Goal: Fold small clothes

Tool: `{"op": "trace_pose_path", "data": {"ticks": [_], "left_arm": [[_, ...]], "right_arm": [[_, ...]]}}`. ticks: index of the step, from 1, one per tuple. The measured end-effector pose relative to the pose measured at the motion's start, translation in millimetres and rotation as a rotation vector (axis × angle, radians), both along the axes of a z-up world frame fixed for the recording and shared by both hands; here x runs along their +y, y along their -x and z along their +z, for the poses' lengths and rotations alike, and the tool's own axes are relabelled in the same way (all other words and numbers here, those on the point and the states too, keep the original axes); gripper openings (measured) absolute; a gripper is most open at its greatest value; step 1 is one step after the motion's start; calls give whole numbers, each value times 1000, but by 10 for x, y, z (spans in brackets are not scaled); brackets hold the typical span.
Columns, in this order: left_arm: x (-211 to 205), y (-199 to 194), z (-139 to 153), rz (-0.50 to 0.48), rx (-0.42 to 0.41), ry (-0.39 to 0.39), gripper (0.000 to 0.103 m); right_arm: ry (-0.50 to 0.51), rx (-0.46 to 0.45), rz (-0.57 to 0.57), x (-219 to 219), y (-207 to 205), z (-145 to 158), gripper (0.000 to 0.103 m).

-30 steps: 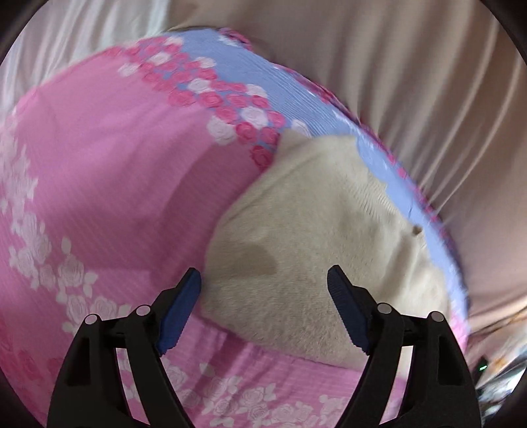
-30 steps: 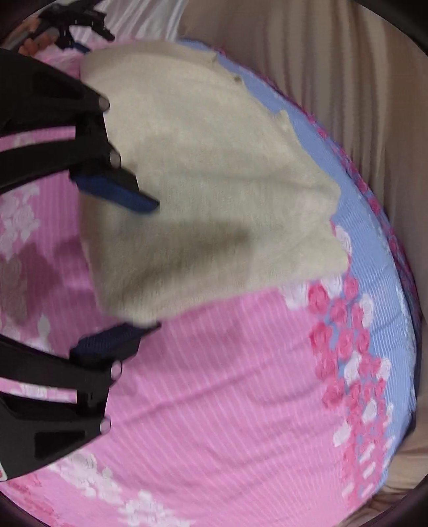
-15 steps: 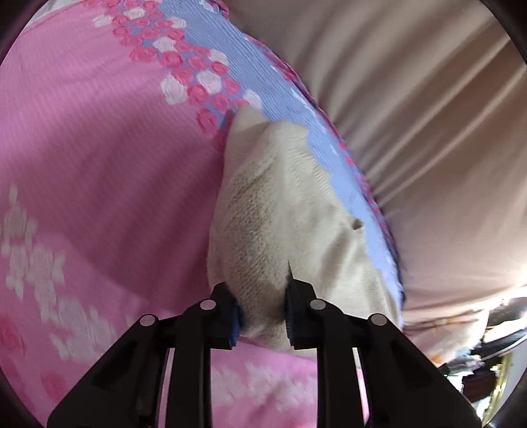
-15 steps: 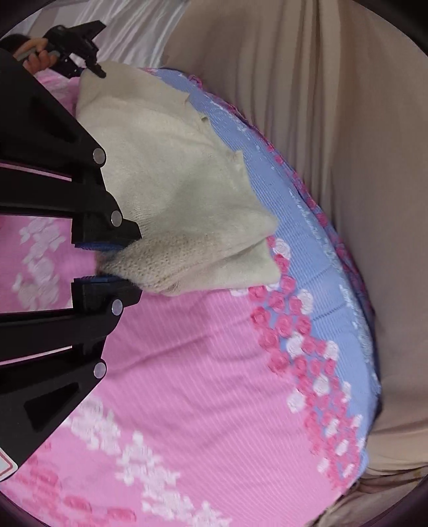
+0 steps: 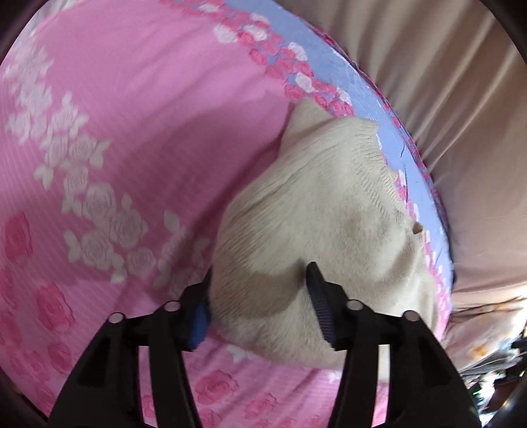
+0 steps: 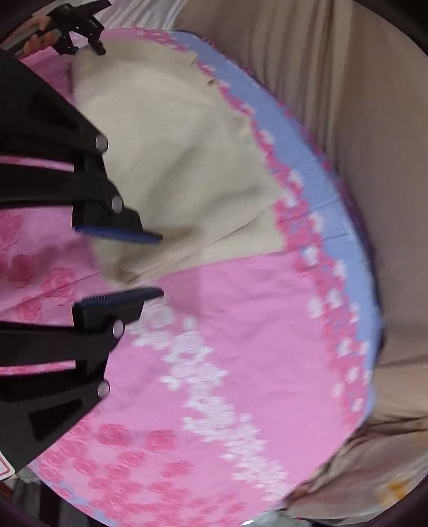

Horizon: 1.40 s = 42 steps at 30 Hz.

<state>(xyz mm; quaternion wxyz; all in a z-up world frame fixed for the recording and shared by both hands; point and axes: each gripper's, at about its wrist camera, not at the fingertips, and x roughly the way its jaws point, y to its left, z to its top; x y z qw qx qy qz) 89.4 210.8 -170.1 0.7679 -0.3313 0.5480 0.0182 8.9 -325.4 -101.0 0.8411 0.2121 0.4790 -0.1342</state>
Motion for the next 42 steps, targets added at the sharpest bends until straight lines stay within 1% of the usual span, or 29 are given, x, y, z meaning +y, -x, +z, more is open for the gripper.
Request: {"op": "trace_pose_path", "data": {"ticks": [1, 3, 4, 5, 6, 7, 8, 9, 10, 12, 13, 14, 15, 16, 17, 18, 19, 20, 21, 22, 24, 25, 26, 27, 29, 30, 33, 36, 42], "left_arm": [[-10, -30, -15, -9, 5, -4, 54], [-20, -66, -75, -11, 15, -9, 54], [-13, -51, -76, -10, 16, -13, 54], [-21, -69, -95, -9, 20, -18, 54], [-21, -49, -99, -9, 19, -16, 54], [-26, -57, -94, -12, 12, -24, 53], [-35, -56, -83, -16, 8, -26, 53], [-41, -76, -69, -24, 1, -13, 52], [-30, -77, -43, -24, -3, -6, 51], [10, -62, 38, -14, -38, 13, 52], [29, -63, 71, -7, -50, 9, 52], [35, -75, 66, -3, -48, 4, 54], [33, -91, 35, -5, -40, 4, 56], [16, -125, -44, -8, -9, -2, 57], [4, -133, -85, -8, 12, -4, 58], [-10, -135, -101, -6, 5, -4, 63], [-35, -136, -84, -14, -16, -13, 65], [-61, -144, -84, -25, -14, -30, 64], [-70, -147, -77, -28, -21, -40, 60], [-59, -145, -75, -20, -38, -29, 41], [-14, -157, -101, -4, -32, 38, 29], [-3, -166, -92, 1, -31, 54, 23], [9, -170, -68, -4, -34, 70, 20], [3, -175, -26, -11, -41, 67, 18], [-69, -179, 105, -50, -65, 36, 16], [-142, -183, 229, -80, -89, 13, 16], [-350, -198, 555, -165, -166, -11, 15], [-649, -227, 938, -261, -252, -13, 15], [-1172, -214, 1379, -393, -358, -3, 15]], "right_arm": [[15, -10, 31, -5, -130, 61, 39], [28, 21, 89, -10, -475, 60, 41], [19, 35, 120, -9, -695, 8, 41], [13, 44, 133, -15, -833, -64, 44], [-1, 64, 147, -14, -951, -162, 45], [-18, 90, 155, 7, -1055, -278, 41], [-38, 124, 167, 34, -1164, -392, 5], [-48, 138, 189, 70, -1210, -437, 7], [-19, 124, 192, 122, -1231, -391, 7], [40, 39, 194, 192, -1193, -115, 6], [72, 7, 180, 191, -1177, -22, 6], [136, 4, 168, 185, -1190, -29, 7], [196, 48, 167, 174, -1248, -131, 12], [233, 119, 176, 159, -1293, -282, 12], [242, 185, 185, 171, -1301, -415, 12], [234, 180, 190, 200, -1227, -414, 13], [240, 123, 186, 283, -1073, -300, 16], [245, 83, 183, 351, -927, -202, 25], [246, 51, 176, 414, -782, -119, 37], [235, 12, 163, 498, -600, -46, 41], [196, -13, 164, 610, -378, -3, 41], [176, -13, 167, 687, -255, -5, 41], [161, -12, 175, 736, -172, -8, 41], [150, -11, 184, 795, -93, -10, 41], [140, -6, 199, 926, 68, -33, 42], [137, 3, 211, 984, 122, -48, 43], [151, 23, 214, 1048, 211, -83, 44], [129, 23, 183, 985, 298, -84, 44], [125, 18, 104, 776, 527, -75, 45]]}}
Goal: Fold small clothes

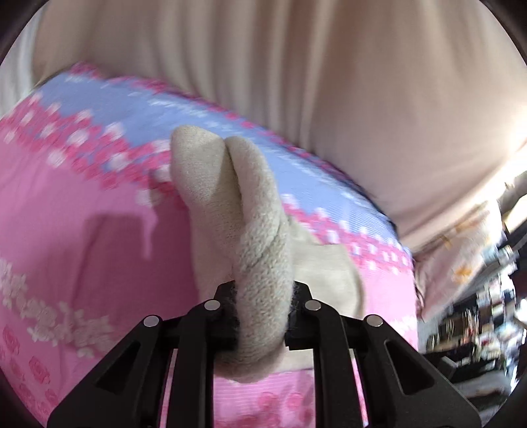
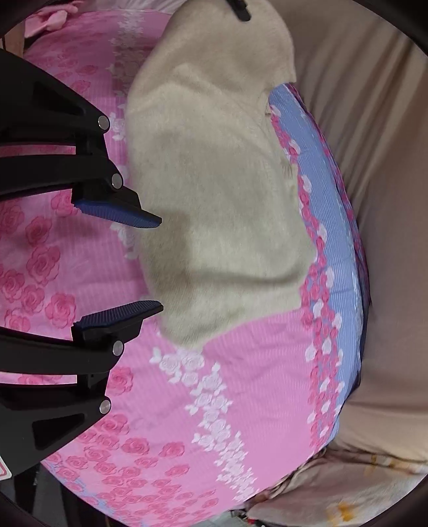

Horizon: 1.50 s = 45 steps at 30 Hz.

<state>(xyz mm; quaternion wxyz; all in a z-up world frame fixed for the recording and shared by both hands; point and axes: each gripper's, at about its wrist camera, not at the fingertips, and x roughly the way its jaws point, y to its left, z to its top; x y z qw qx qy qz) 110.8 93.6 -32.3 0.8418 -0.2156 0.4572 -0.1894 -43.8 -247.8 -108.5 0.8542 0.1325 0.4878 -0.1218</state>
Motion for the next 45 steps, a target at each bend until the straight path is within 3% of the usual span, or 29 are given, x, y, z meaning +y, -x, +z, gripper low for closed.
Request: {"op": "trace_pose_path", "data": {"ticks": [9, 11, 15, 17, 18, 19, 21, 24, 28, 34, 38, 40, 41, 42, 45], "left_arm": [[-1251, 141, 306, -282, -100, -57, 15], [-1558, 173, 237, -344, -109, -98, 16], [-2213, 281, -203, -432, -77, -247, 31], [-2397, 381, -367, -449, -48, -324, 34], [-2432, 466, -380, -449, -53, -350, 42], [-2407, 530, -362, -447, -70, -366, 56], [-2373, 640, -294, -432, -103, -430, 69], [-2282, 773, -198, -441, -165, -535, 69], [-2002, 787, -133, -405, -181, -580, 69], [-1595, 760, -132, -321, -139, -577, 69], [-1436, 753, -172, -285, -124, -586, 69], [-1372, 746, -190, -266, -112, -588, 69], [-1331, 737, -198, -255, -103, -584, 69], [-1285, 721, -215, -243, -87, -577, 69], [-1110, 652, -278, -200, -26, -532, 70]], "right_arm": [[-35, -11, -159, -439, 417, -53, 45], [-40, -11, -190, -531, 513, -64, 45], [-42, -2, -229, -692, 650, -100, 45], [-61, 2, -253, -781, 695, -80, 45], [-80, -5, -260, -822, 702, -32, 45], [-103, -22, -253, -843, 690, 23, 46], [-165, -64, -224, -874, 595, 159, 55], [-246, -97, -128, -806, 259, 280, 60], [-321, -64, -40, -617, -252, 191, 60], [-270, 33, 22, -328, -735, -70, 60], [-250, 90, 35, -229, -847, -267, 60], [-269, 109, 41, -197, -881, -354, 48], [-285, 109, 51, -191, -889, -371, 25], [-307, 109, 66, -172, -907, -389, 14], [-288, 111, 100, -104, -948, -342, 14]]}}
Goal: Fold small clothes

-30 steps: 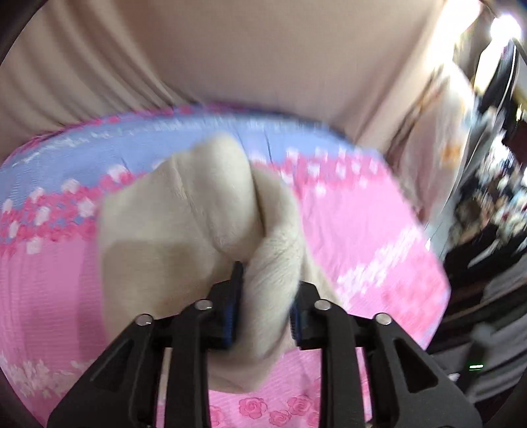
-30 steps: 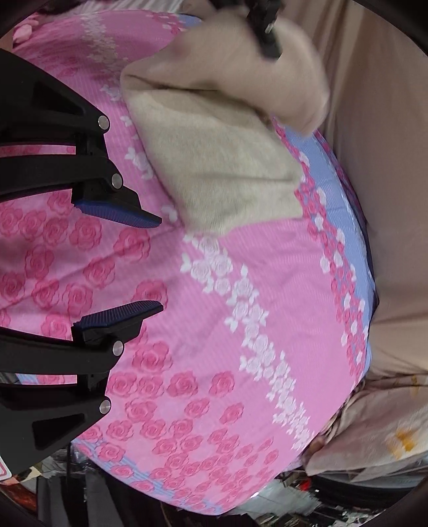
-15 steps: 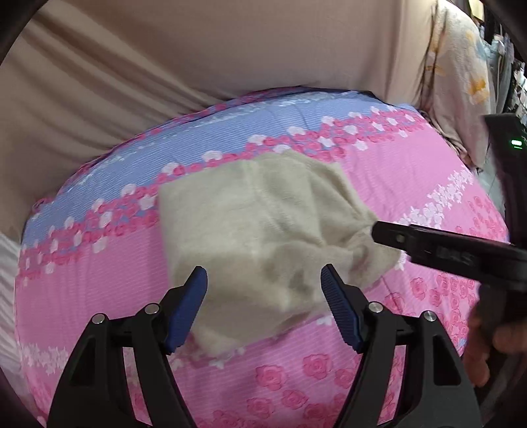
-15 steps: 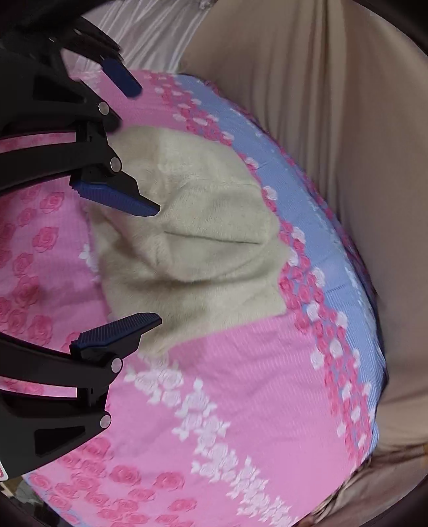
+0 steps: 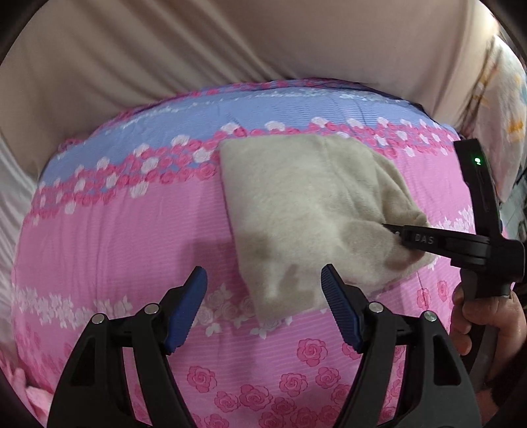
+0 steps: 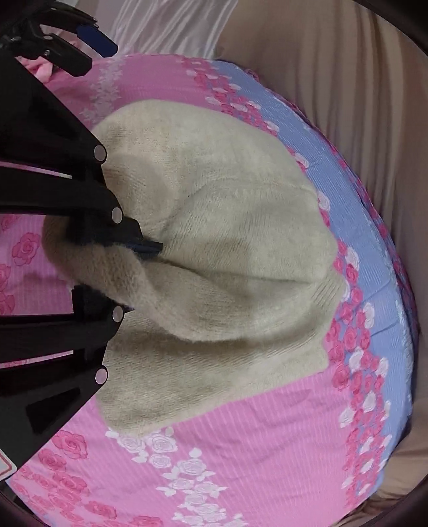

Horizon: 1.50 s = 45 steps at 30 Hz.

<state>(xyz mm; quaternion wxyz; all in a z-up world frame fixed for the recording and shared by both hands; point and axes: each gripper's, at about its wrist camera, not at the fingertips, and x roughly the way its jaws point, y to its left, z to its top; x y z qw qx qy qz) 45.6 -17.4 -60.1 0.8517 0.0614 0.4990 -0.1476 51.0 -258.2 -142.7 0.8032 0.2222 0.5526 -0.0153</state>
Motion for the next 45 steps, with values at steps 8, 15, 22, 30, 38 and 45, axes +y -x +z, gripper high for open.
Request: {"op": "trace_pose_path", "data": {"ticks": [8, 15, 22, 30, 38, 45], "left_arm": [[593, -142, -23, 167, 38, 66, 70], [1071, -218, -38, 267, 50, 75, 70], [1275, -224, -71, 288, 65, 88, 70], [1306, -261, -73, 266, 68, 155, 70], [921, -294, -184, 185, 113, 144, 72], [394, -218, -251, 142, 129, 128, 74]], "right_arm": [[-80, 58, -62, -192, -45, -75, 53], [-85, 51, -46, -102, -435, 75, 70], [-108, 12, 162, 507, -789, 507, 18], [-129, -255, 107, 11, -342, 1456, 16], [82, 63, -158, -724, 287, 77, 13], [-24, -45, 60, -355, -342, 296, 55]]}}
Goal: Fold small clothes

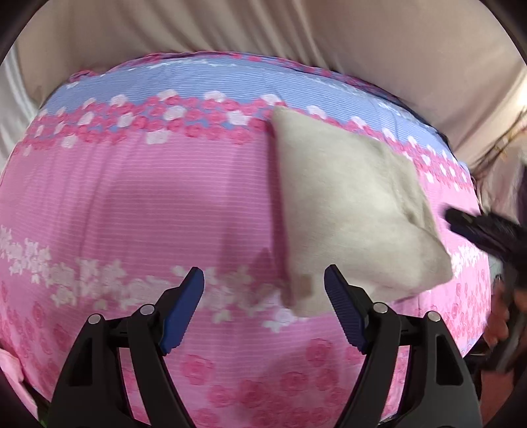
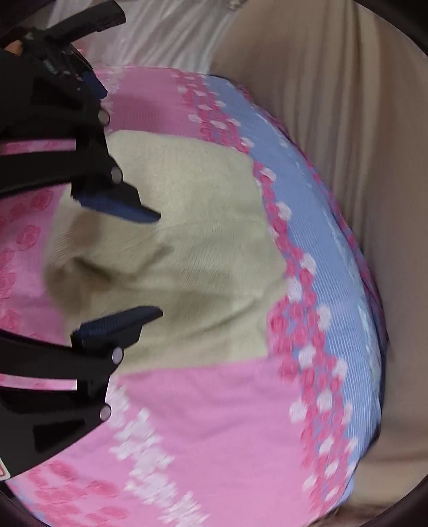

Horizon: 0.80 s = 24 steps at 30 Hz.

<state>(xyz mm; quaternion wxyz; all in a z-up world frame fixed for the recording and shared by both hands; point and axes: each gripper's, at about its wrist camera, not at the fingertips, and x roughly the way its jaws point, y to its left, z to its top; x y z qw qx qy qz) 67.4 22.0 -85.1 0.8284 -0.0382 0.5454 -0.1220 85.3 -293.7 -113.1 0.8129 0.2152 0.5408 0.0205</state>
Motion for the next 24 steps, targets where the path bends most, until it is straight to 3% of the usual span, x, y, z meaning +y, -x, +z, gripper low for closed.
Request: {"op": "trace_pose_path", "data": {"ticks": [2, 5, 6, 8, 10, 12, 13, 14, 17, 19, 20, 21, 24], "left_arm": [[-102, 50, -6, 14, -2, -8, 74], [-172, 151, -8, 74, 5, 2, 74], [-171, 196, -6, 104, 11, 11, 74], [-145, 261, 8, 132, 19, 33, 74], [-133, 286, 19, 119, 24, 46, 74], [-141, 239, 31, 81, 19, 42, 74], [-143, 216, 37, 69, 17, 44, 74], [-142, 185, 41, 58, 18, 51, 74], [-174, 111, -12, 25, 32, 64, 74], [-202, 84, -67, 18, 50, 76, 74], [-217, 64, -111, 16, 68, 92, 74], [-240, 45, -166, 21, 92, 108, 74], [-276, -24, -299, 38, 149, 168, 74]], "right_arm": [[30, 41, 46, 24, -225, -236, 55], [-14, 145, 132, 109, -527, -539, 14], [-15, 127, 168, 173, -564, -438, 12], [-74, -19, 255, 279, -528, 108, 11], [-98, -134, 278, 209, -432, 626, 11], [-88, -181, 247, 17, -370, 710, 11], [-39, -165, 234, -67, -383, 582, 11], [72, -96, 221, -151, -415, 284, 16], [255, 172, 127, -363, -445, -542, 14], [141, 109, 75, -445, -230, -414, 14], [106, 58, 51, -461, -73, -251, 24], [79, 33, 32, -474, 61, -146, 40], [-91, 20, 71, -269, 427, -51, 44]]}}
